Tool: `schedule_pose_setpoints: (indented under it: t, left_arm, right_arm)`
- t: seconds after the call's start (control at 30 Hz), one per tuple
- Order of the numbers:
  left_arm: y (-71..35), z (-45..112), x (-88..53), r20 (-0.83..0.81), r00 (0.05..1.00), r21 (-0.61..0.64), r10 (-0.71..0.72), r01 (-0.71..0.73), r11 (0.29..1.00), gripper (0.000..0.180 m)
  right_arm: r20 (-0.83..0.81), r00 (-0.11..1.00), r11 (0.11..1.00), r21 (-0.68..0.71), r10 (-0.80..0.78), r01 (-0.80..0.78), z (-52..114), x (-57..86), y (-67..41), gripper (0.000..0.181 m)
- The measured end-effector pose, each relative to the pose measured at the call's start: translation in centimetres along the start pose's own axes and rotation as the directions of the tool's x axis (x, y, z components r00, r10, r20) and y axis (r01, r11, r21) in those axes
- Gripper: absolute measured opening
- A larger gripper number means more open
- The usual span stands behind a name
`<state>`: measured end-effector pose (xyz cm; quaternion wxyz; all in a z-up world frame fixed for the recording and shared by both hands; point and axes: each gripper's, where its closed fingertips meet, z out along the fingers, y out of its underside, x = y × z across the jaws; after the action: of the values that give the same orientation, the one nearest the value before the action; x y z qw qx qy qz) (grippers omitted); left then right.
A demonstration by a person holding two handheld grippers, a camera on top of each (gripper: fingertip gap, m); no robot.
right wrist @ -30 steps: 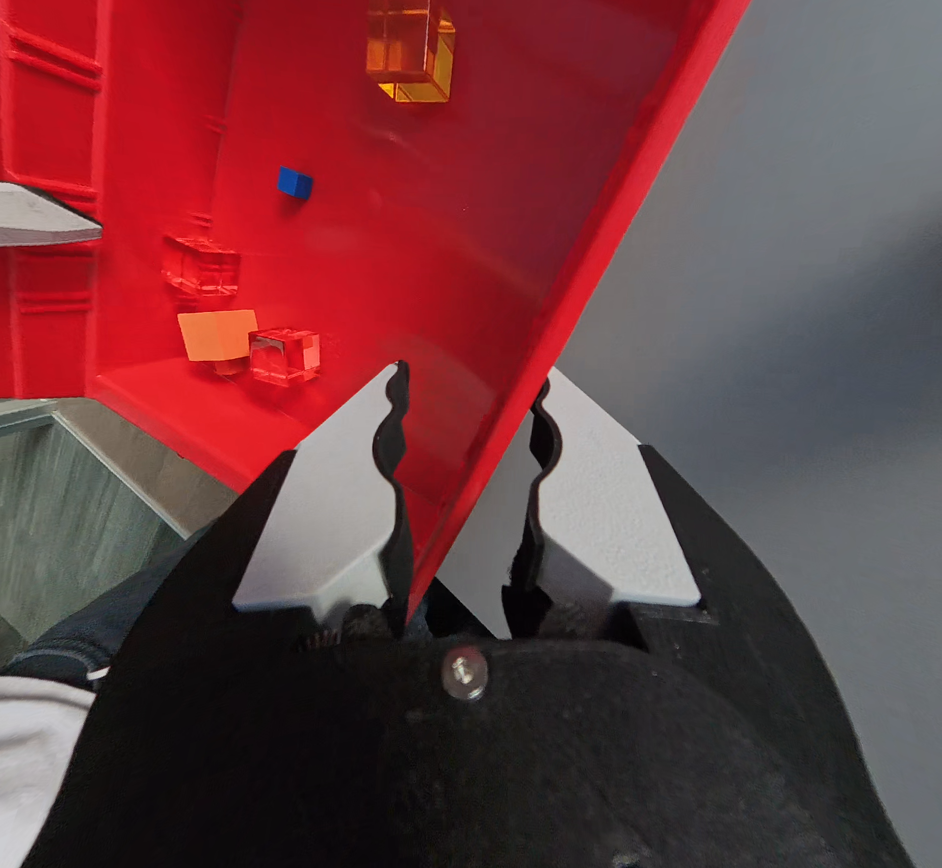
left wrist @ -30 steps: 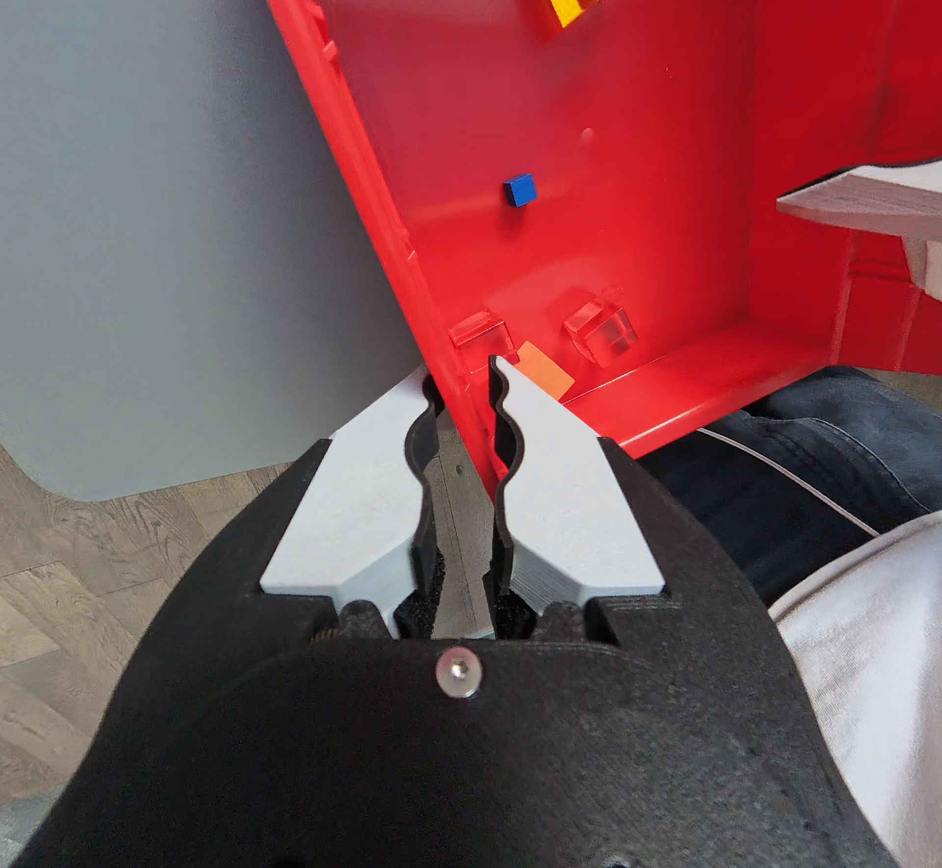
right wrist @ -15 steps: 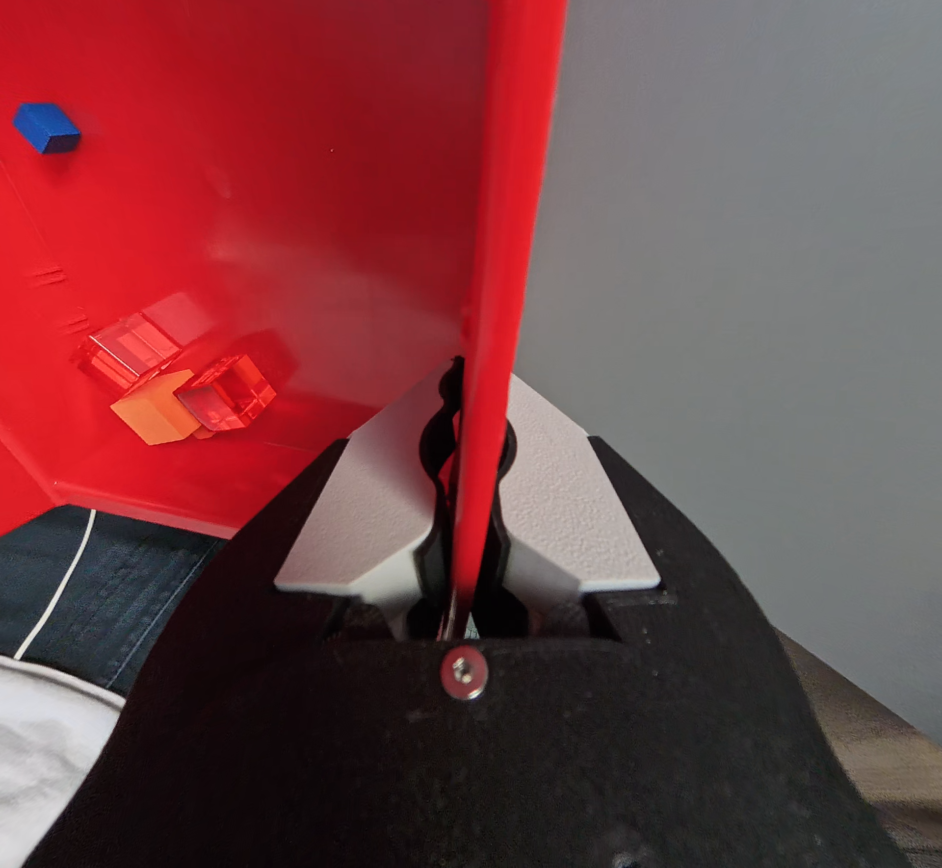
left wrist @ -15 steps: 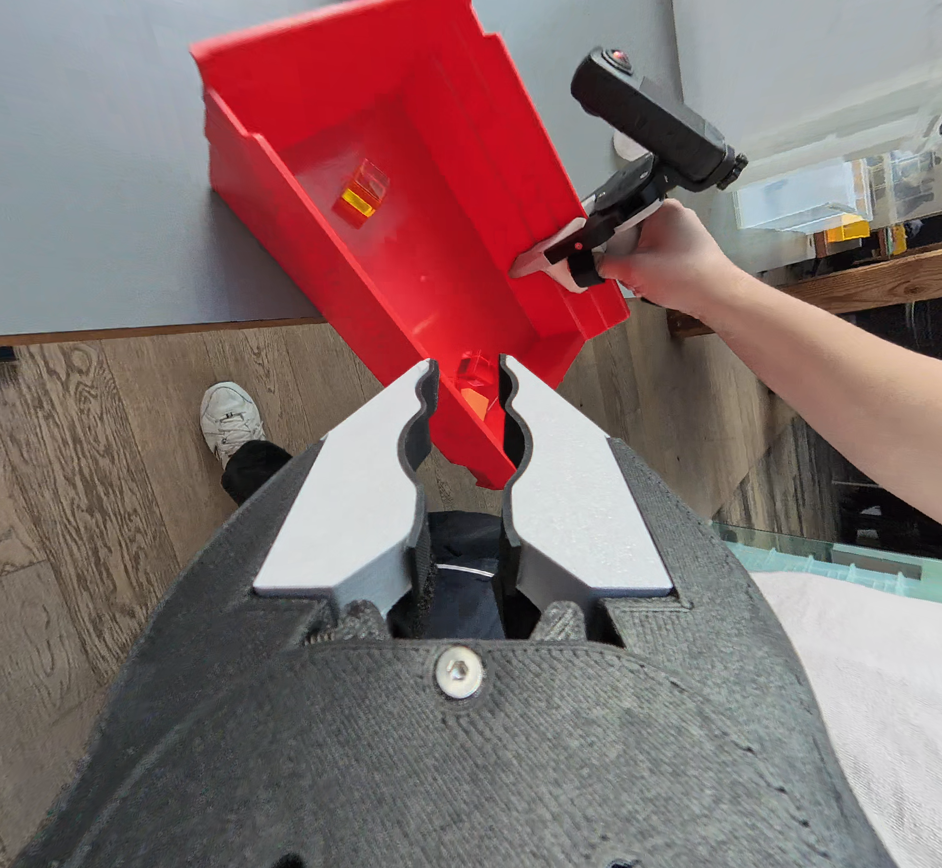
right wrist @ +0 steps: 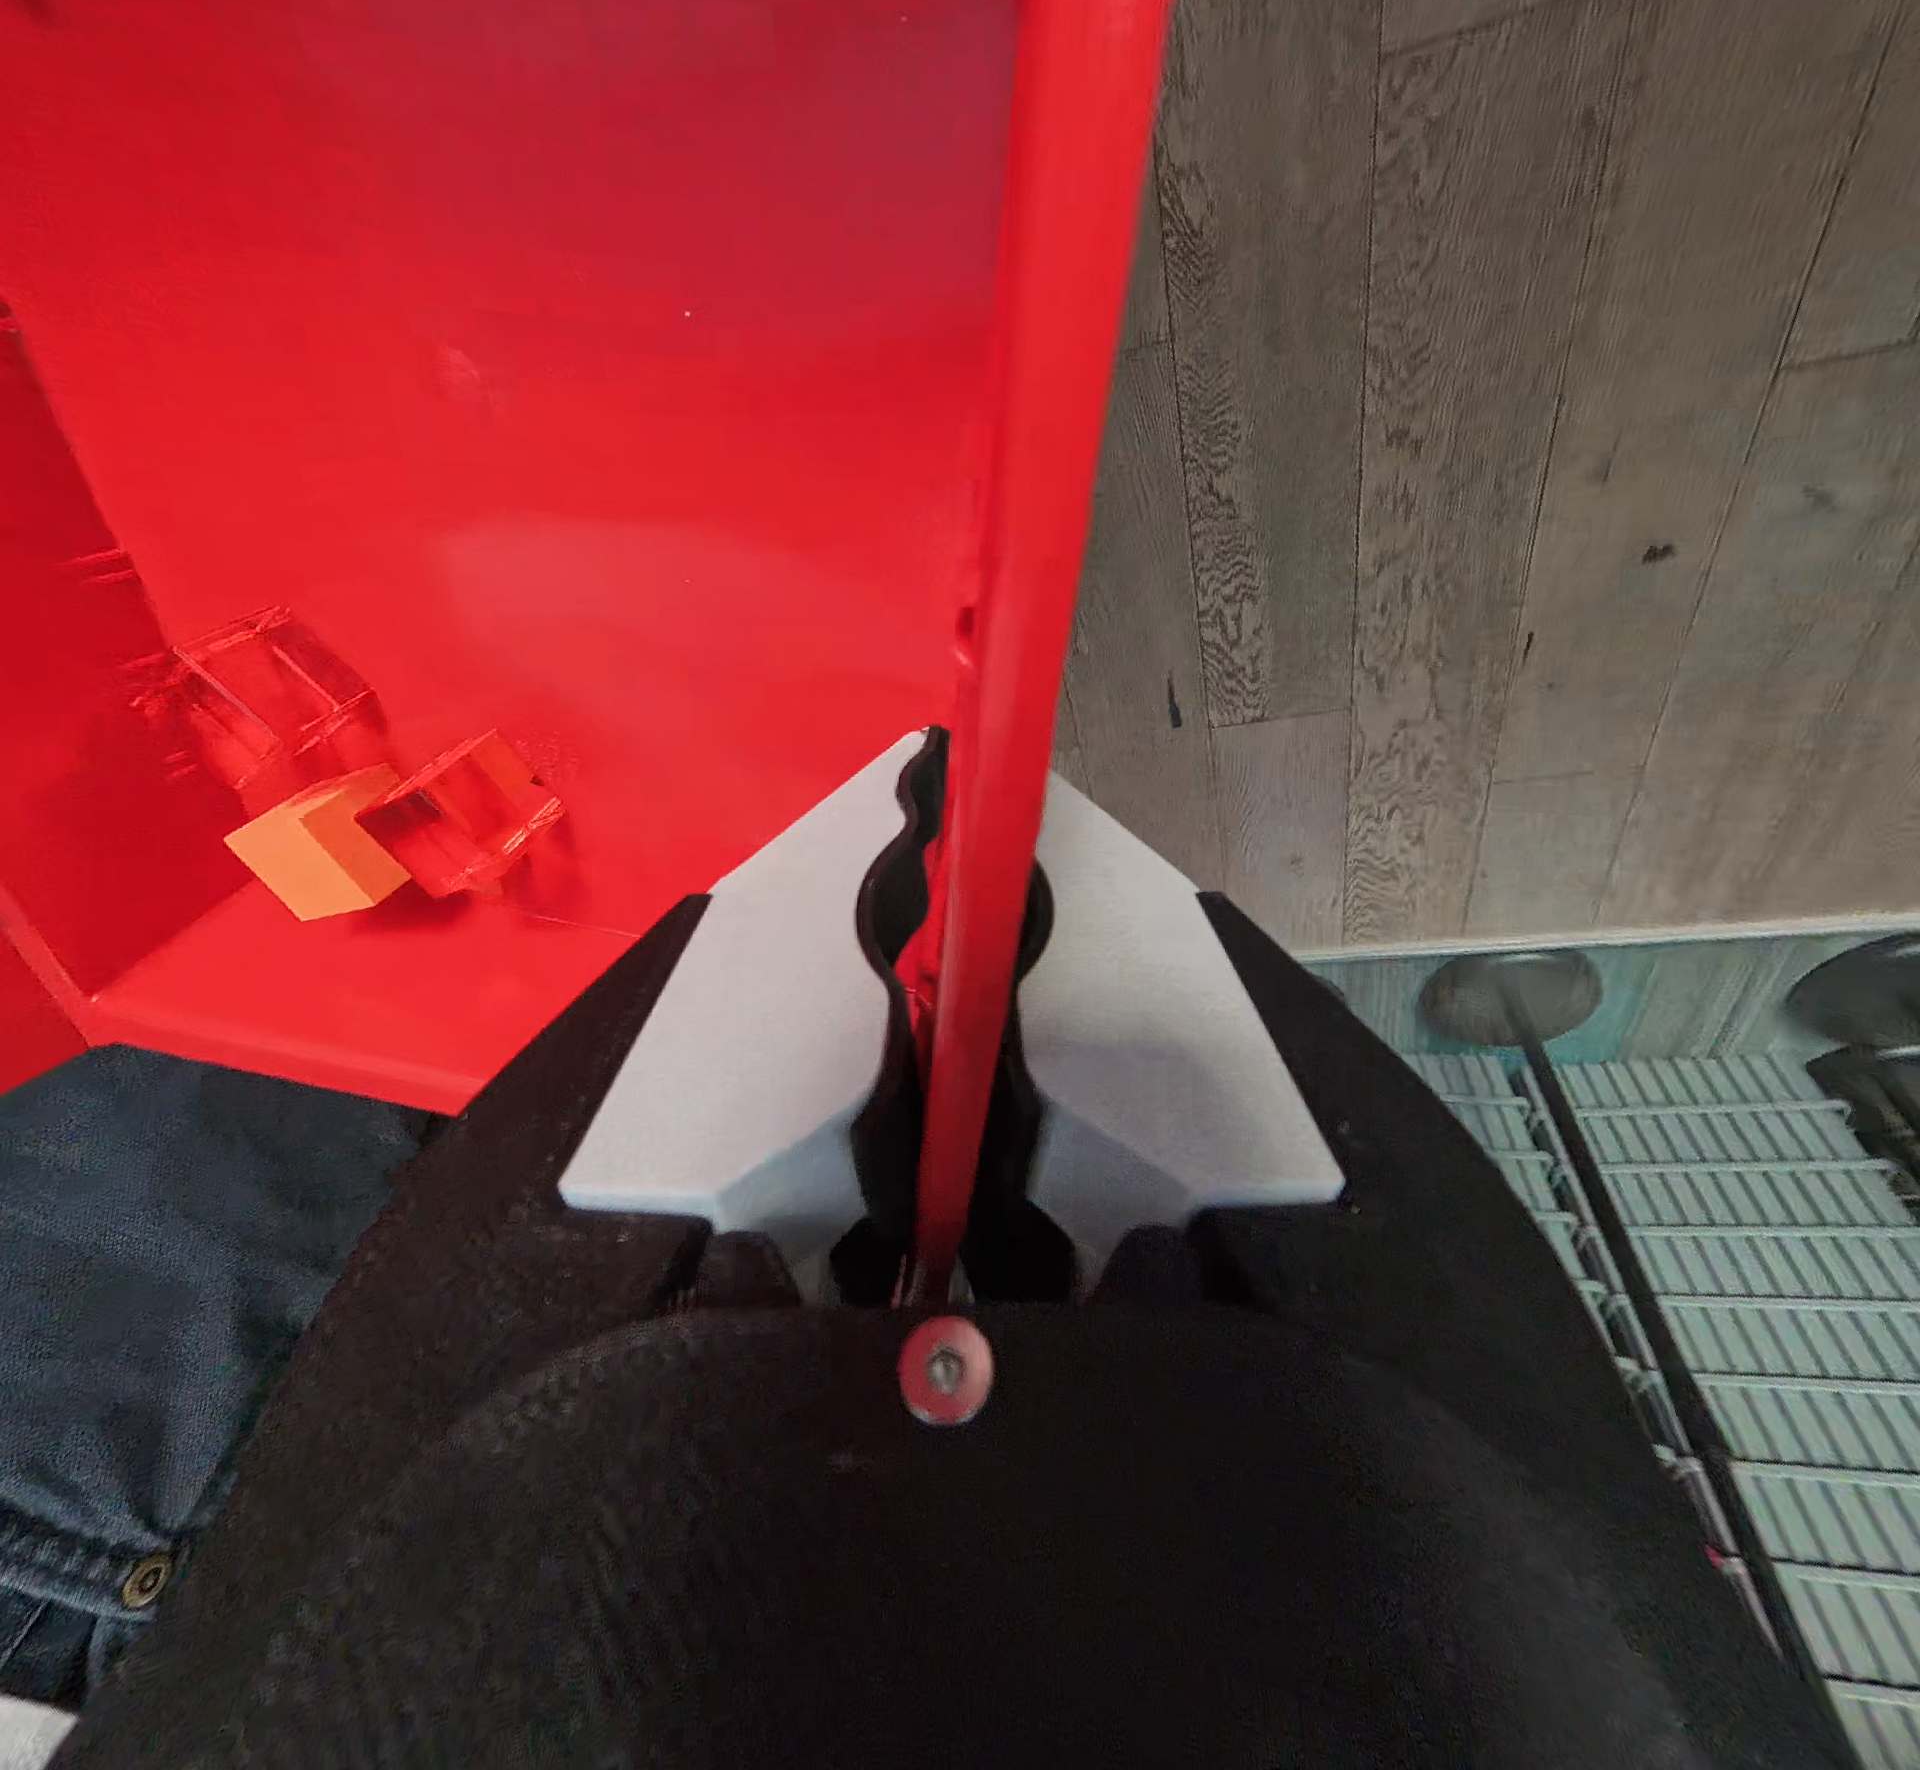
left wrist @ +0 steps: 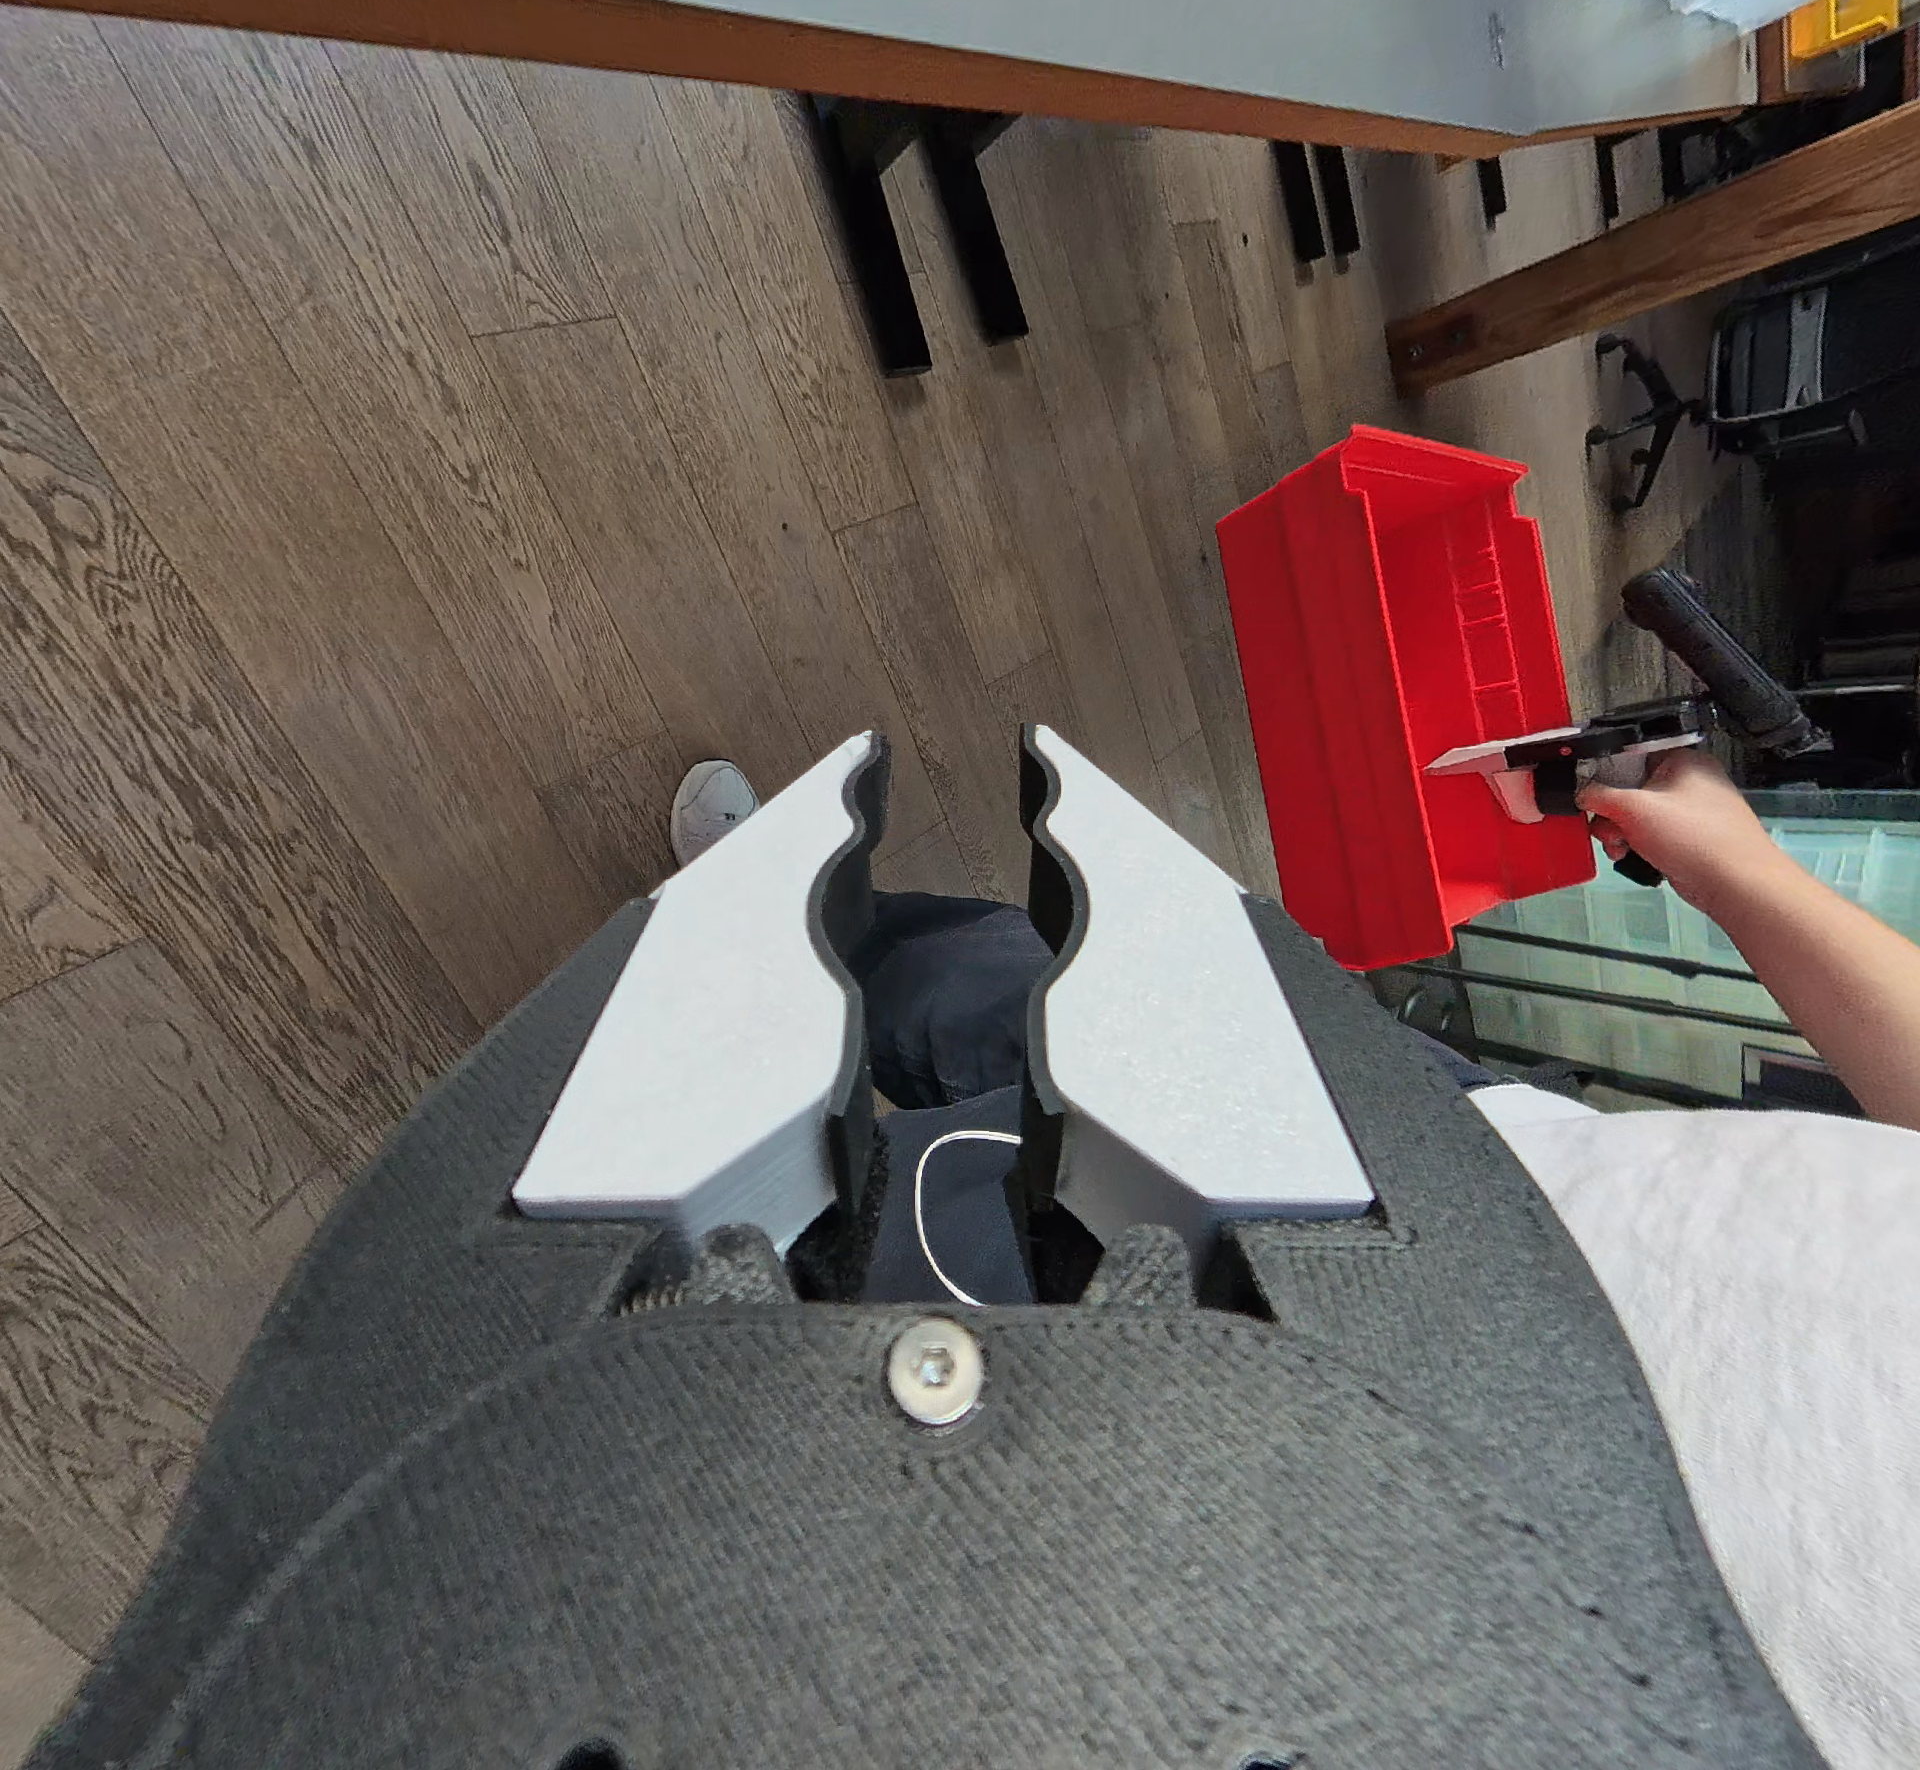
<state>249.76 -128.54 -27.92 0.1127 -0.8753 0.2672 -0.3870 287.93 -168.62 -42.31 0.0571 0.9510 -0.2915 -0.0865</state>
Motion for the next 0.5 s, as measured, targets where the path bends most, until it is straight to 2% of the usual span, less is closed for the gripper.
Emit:
schedule_pose_setpoints:
  t: [0.13,0.2,0.27,0.37,0.5]
  left_arm:
    - [6.2,2.6,0.1,-0.079,0.995,-0.130,0.065,-0.075,0.989,0.022]
    - [9.0,4.0,0.9,-0.119,0.991,-0.205,0.060,-0.084,0.975,0.022]
    - [10.3,5.1,3.0,-0.179,0.983,-0.227,0.047,-0.088,0.970,0.021]
    - [11.2,7.1,6.3,-0.221,0.967,-0.229,0.129,-0.180,0.957,0.022]
    - [11.2,10.8,12.6,-0.299,0.924,-0.246,0.239,-0.317,0.916,0.025]
  right_arm:
    - [0.007,0.949,0.949,0.015,0.316,-0.316,2.8,3.1,13.7,0.002]
    - [0.062,0.874,0.876,-0.011,0.482,-0.482,4.3,3.1,20.5,0.002]
    - [0.124,0.782,0.791,-0.052,0.610,-0.609,5.5,2.6,26.2,0.002]
    - [0.151,0.669,0.682,-0.062,0.728,-0.729,6.7,2.9,32.3,0.002]
    - [0.192,0.567,0.587,-0.064,0.801,-0.807,7.2,3.9,36.6,0.002]
